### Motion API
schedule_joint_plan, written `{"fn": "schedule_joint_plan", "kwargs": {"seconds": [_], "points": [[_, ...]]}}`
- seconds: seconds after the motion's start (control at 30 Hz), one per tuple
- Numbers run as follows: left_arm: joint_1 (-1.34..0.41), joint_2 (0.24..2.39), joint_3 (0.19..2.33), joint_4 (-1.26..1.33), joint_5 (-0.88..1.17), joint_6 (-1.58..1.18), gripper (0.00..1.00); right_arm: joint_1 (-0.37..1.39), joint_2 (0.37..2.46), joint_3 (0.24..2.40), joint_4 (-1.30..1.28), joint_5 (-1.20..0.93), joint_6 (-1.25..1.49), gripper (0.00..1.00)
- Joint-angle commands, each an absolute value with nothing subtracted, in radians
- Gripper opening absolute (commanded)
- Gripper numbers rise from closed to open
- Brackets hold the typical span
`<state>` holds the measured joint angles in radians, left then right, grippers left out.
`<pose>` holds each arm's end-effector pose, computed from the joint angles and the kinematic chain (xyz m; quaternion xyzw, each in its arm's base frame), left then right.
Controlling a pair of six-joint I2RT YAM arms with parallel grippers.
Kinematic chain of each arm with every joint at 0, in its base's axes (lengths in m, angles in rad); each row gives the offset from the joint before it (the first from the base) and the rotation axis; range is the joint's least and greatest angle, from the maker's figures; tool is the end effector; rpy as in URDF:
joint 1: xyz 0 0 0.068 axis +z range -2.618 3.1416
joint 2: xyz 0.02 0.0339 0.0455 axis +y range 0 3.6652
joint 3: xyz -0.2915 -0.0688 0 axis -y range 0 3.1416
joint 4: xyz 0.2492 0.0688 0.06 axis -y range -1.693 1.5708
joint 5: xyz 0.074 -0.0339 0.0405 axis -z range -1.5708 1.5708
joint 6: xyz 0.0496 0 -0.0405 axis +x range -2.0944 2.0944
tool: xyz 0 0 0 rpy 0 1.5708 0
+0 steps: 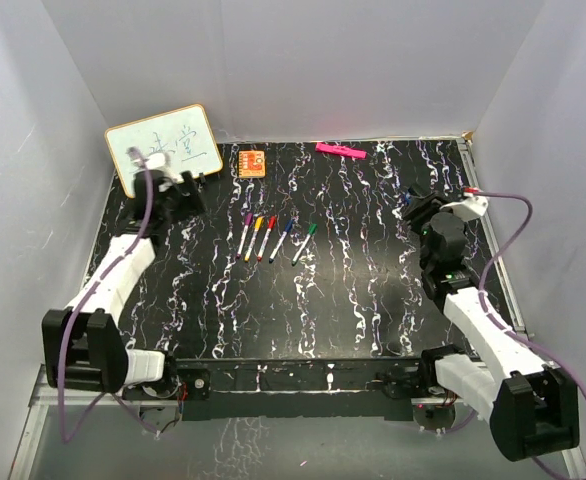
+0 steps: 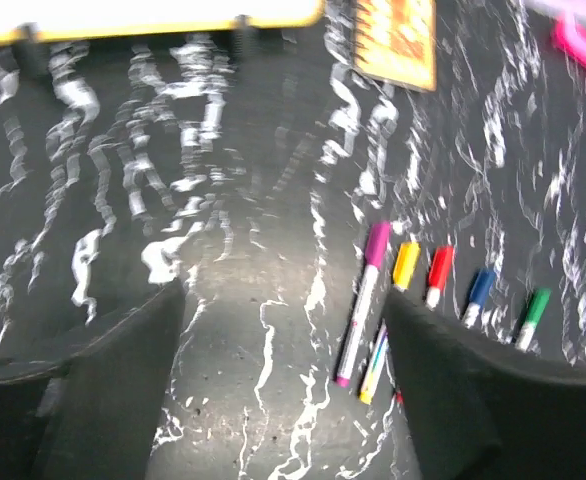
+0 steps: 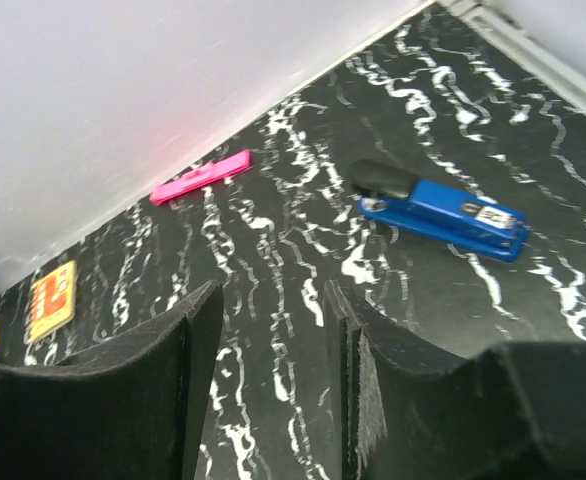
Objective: Insert the pens into the pen caps
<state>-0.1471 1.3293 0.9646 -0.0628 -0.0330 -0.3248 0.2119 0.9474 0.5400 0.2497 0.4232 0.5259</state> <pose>0.3138 -0.0448 0.3125 -0.0835 0.8368 -0.1130 0.5292 0.2195 0.0264 0.2878 0.2509 0.7132 0.0799 0.6496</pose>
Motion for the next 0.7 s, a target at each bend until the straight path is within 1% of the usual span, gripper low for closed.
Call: {"fn": "schedule_joint_plan", "kwargs": {"seconds": [0.0,0.03,0.23,0.33,0.37,0.43,0.53,0.57,0.67], "points": [[0.034,1.217,0.916,-0.057,0.056,-0.395,0.97,0.125,0.92,0.541,0.212,0.358,0.575,0.45],[0.049,1.207,0.908,-0.056,0.06,-0.398,0.98,0.124,0.915,0.541,0.205,0.371,0.566,0.46],[0.052,1.199,0.89,-0.05,0.112,-0.408,0.99,0.123,0.91,0.538,0.194,0.371,0.558,0.51],[0.053,1.214,0.914,-0.085,0.137,-0.398,0.99,0.123,0.914,0.54,0.183,0.372,0.562,0.55],[0.053,1.223,0.928,-0.099,0.13,-0.402,0.99,0.123,0.914,0.539,0.181,0.373,0.565,0.59],[0.053,1.241,0.956,-0.131,0.108,-0.414,0.98,0.123,0.913,0.537,0.18,0.372,0.57,0.72],[0.053,1.263,0.992,-0.156,0.096,-0.426,0.98,0.122,0.915,0.537,0.179,0.374,0.574,0.95],[0.052,1.264,0.998,-0.159,0.096,-0.429,0.99,0.122,0.918,0.537,0.179,0.375,0.575,0.98],[0.054,1.246,0.98,-0.134,0.094,-0.432,0.99,0.123,0.922,0.542,0.17,0.384,0.58,0.98]]}}
